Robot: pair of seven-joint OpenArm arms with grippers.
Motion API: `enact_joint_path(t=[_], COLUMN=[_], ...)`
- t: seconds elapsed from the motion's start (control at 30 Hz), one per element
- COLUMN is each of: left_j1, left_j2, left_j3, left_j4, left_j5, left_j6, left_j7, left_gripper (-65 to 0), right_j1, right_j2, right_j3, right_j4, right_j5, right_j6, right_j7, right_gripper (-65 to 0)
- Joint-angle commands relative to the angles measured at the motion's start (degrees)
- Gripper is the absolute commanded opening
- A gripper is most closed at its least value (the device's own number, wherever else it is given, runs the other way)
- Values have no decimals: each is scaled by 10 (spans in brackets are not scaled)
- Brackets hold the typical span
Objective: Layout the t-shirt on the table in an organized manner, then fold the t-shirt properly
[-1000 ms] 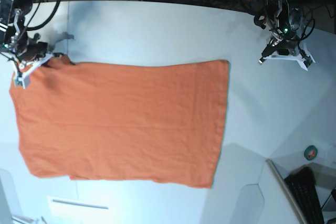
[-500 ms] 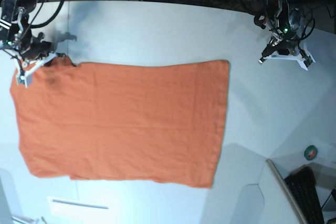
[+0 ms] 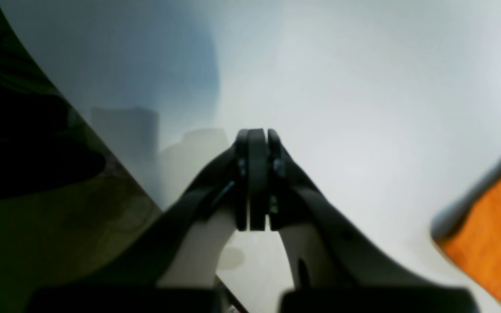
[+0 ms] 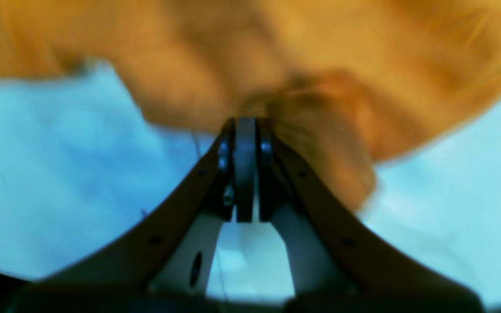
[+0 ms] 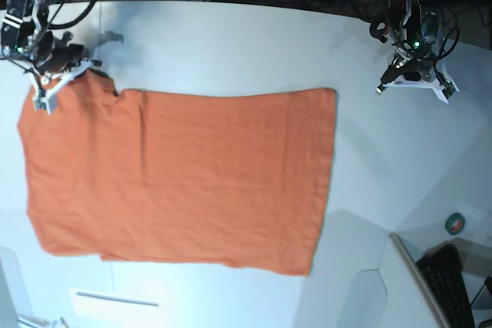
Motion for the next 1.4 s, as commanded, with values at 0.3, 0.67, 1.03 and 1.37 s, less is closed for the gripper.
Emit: enact_joint_path(t=[0.3, 0.67, 1.03, 1.37], left_j1=[-10, -10, -10, -11], left_j2=[2, 5, 1, 1], left_j3=[-1, -6, -6, -6], left_j4=[8, -33, -33, -33], left_j5=[-147, -179, -179, -179], left_j6=[-40, -155, -155, -154], left_j7=[-11, -11, -11, -11], left_gripper=[-411, -100, -100, -100], right_j1=[-28, 10, 23, -12], right_j2=[-9, -7, 4, 4], right_j3=[66, 178, 143, 144], right_j4=[176, 45, -48, -51], right_j5=[12, 67, 60, 44], right_j6=[3, 70, 72, 71], right_j7=[13, 18, 39, 39], right_gripper=[-650, -323, -650, -650])
